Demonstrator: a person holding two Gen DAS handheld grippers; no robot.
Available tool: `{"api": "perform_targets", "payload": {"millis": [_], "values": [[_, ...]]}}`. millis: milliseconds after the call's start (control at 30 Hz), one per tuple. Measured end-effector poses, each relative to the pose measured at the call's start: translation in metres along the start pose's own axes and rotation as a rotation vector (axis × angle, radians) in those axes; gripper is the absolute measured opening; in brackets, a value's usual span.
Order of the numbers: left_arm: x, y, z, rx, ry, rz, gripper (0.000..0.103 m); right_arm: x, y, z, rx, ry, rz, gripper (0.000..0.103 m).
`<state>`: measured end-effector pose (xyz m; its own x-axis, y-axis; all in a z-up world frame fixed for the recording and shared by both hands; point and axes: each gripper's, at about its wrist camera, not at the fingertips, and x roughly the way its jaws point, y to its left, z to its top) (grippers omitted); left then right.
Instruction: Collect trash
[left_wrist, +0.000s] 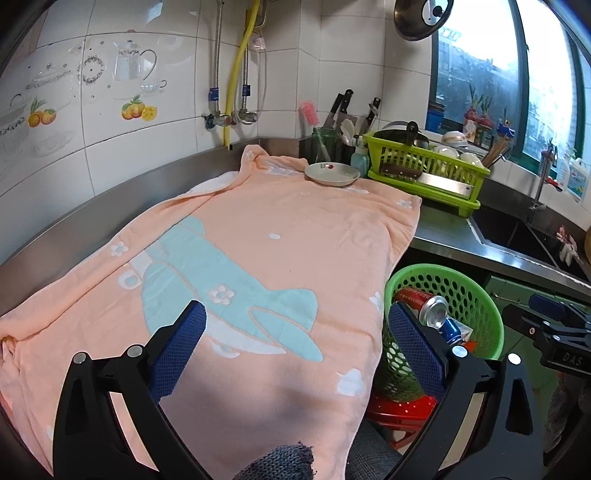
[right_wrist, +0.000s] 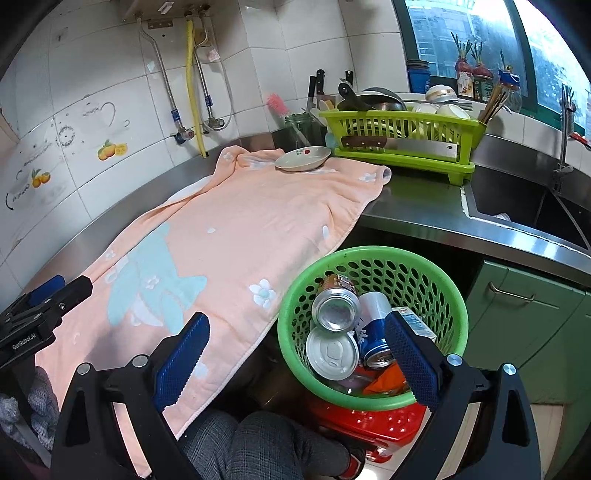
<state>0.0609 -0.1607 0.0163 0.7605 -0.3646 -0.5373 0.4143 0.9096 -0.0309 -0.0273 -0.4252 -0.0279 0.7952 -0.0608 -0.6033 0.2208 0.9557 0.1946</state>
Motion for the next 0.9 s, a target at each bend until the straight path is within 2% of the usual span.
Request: {"api": "perform_targets", "payload": {"millis": [900], "values": [[0.0011,-0.0007,-0.0001,-0.006,0.005,0.004,0.098,0.0004,-0.0001,0.0003,-0.004,0.001,-0.007,0.092]]}}
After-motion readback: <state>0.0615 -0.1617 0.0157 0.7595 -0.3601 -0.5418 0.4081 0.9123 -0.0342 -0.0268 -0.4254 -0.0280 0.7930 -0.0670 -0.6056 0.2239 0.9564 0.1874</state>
